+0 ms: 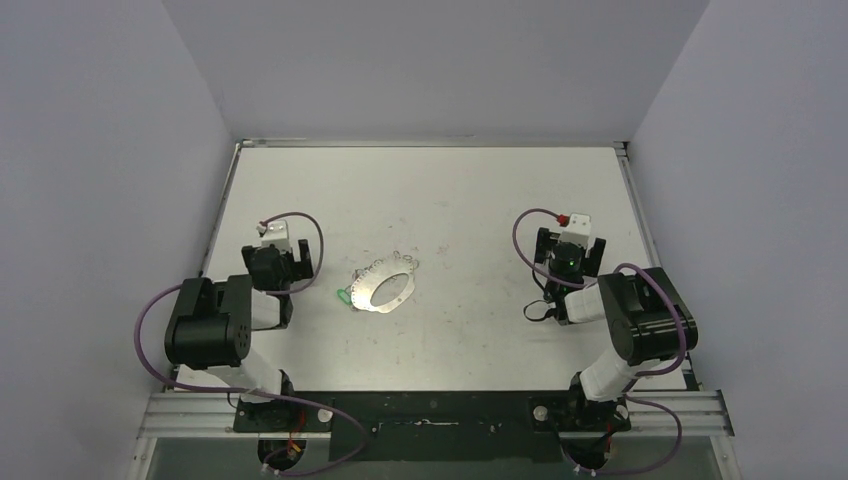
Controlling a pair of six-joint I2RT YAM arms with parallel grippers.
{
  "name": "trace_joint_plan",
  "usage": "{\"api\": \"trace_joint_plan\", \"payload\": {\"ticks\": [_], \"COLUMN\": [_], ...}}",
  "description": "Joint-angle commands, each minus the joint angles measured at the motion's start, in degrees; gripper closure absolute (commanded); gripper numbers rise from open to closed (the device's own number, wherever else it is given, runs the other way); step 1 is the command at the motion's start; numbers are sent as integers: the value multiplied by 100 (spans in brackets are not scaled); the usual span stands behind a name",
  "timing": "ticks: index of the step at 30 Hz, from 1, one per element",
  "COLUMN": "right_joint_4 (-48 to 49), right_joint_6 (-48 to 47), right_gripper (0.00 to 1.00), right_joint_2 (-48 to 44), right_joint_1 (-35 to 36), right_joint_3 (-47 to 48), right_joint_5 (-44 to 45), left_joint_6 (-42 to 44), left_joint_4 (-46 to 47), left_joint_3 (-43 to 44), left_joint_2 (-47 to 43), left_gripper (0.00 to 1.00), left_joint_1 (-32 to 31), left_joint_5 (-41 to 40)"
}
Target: Put the keys on the keyring
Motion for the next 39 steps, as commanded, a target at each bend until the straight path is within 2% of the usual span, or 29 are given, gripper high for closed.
{"api": "trace_joint_plan", "payload": {"ticks": [1,3,5,39], "right_joint_4": [60,124,92,101], "right_joint_6": [94,85,100,98], "right_gripper": [0,0,0,0], "right_joint_2": [-67,-52,-57,-59], "right_joint_1": [-34,-31,-28,-34], "right_joint_3": [255,254,256,251], "right_joint_5": [51,37,43,43], "left_joint_6": [-206,-191,-115,-119], "left_joint_4": [922,658,871,676], "left_joint_3": [-15,29,-11,88], "left_joint_2": [34,-58,18,11], "left_gripper": [3,3,3,3], "left_joint_1": [53,-15,-62,-94], "left_joint_5": [60,41,-22,-13]}}
